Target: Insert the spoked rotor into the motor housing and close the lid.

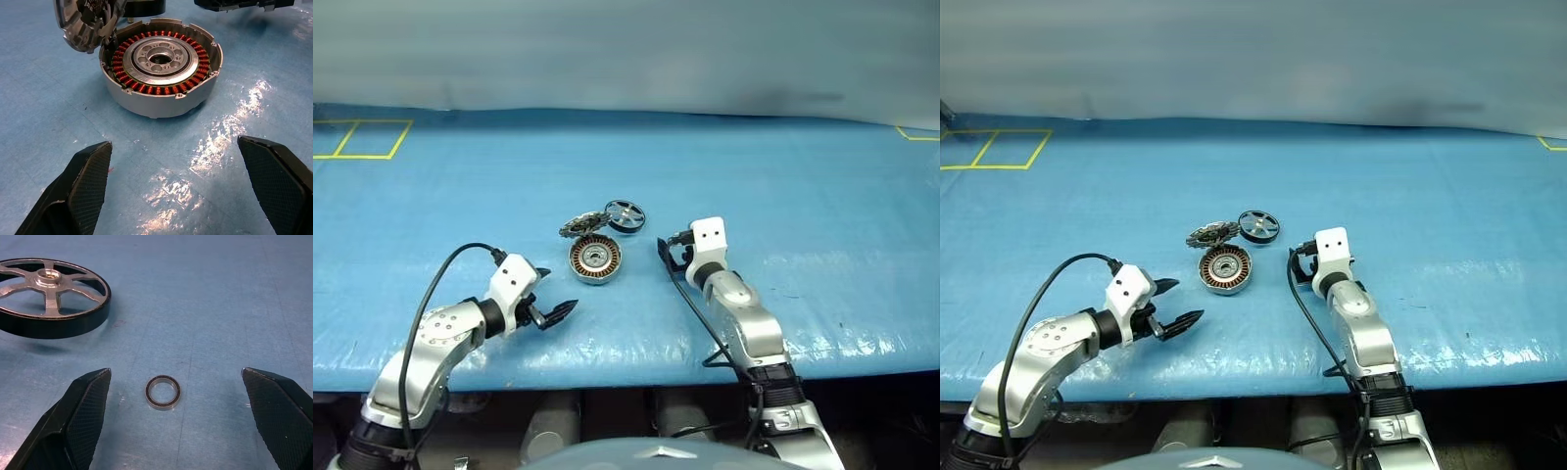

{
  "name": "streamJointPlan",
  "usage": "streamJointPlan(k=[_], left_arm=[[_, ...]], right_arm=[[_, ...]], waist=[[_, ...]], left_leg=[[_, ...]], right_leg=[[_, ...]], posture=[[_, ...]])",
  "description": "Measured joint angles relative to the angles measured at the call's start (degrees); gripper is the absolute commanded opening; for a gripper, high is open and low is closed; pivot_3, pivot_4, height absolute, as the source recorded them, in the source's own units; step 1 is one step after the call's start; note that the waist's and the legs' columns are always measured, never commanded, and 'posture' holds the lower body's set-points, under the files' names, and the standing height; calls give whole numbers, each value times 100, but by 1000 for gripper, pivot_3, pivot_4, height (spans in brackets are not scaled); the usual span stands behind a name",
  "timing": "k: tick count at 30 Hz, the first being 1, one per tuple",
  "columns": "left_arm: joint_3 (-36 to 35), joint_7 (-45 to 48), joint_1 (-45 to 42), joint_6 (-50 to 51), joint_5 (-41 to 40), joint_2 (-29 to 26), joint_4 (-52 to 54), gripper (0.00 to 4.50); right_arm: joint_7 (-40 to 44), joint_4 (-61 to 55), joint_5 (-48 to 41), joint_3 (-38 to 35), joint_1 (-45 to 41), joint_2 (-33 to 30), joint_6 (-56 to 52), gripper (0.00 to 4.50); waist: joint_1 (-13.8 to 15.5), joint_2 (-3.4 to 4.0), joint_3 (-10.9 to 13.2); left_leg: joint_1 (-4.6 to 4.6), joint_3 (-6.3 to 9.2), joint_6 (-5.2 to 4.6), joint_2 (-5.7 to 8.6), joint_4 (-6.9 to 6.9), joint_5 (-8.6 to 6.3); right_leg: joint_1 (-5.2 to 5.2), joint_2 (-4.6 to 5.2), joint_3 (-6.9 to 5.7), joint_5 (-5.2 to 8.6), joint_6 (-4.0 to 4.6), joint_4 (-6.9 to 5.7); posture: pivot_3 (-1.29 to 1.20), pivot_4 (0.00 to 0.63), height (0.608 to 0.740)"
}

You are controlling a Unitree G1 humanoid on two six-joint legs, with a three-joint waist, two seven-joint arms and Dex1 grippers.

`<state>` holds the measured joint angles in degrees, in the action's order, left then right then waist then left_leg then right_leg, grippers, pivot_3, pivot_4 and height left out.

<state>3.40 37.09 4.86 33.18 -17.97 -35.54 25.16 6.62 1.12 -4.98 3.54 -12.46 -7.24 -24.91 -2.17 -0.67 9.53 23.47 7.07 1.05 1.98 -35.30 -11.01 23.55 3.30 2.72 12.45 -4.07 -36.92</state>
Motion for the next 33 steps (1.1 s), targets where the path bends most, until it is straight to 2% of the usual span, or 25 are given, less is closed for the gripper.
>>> streamJointPlan(k=[8, 9, 11, 19, 21, 26, 33], left_arm=[[53, -3, -7, 0, 3, 14, 0, 4474], [58, -3, -8, 0, 3, 15, 0, 4492], [68, -4, -12, 0, 4, 16, 0, 4500], [78, -37, -14, 0, 4, 43, 0, 4500], [78, -49, -14, 0, 5, 45, 0, 4500], [77, -78, 6, -3, 8, 51, 1, 4500], [70, -76, 44, -7, 5, 51, 6, 4500]], right_arm=[[-22, 361, 60, 0, -132, 174, 143, 4500], [-33, 420, 68, -1, -163, 199, 175, 4318], [-44, 509, 104, -1, -217, 245, 216, 3894], [-38, 612, 189, 10, -245, 309, 321, 1219], [-32, 563, 224, 45, -202, 293, 324, 669], [157, -89, 248, 192, 231, 70, 45, 668], [1054, -1713, 67, 651, 651, -737, -1202, 668]], waist=[[-12, 0, 0], [-13, 0, 0], [-15, 0, 0], [-15, 1, -1], [-14, 1, -2], [0, 1, -2], [-12, 5, 0]], left_leg=[[-6, -3, 2, -9, -1, 1], [-7, -4, 2, -10, 0, 1], [-10, -6, 2, -12, 0, 1], [-12, -8, 2, -13, 0, 1], [-15, -8, 3, -13, 0, 1], [-13, -8, 3, -13, 2, 1], [-13, -15, 3, -19, 0, 1]], right_leg=[[-3, -11, 3, -4, 7, -1], [-3, -12, 4, -5, 9, -1], [-4, -15, 5, -7, 11, -1], [-6, -16, 7, -7, 11, -1], [-9, -16, 7, -7, 12, -1], [-8, -15, 7, -7, 12, 2], [-2, -16, 9, -7, 11, -2]], posture=[[0, 150, 740], [0, 150, 740], [0, 150, 740], [0, 150, 740], [0, 150, 740], [0, 150, 740], [0, 150, 740]])
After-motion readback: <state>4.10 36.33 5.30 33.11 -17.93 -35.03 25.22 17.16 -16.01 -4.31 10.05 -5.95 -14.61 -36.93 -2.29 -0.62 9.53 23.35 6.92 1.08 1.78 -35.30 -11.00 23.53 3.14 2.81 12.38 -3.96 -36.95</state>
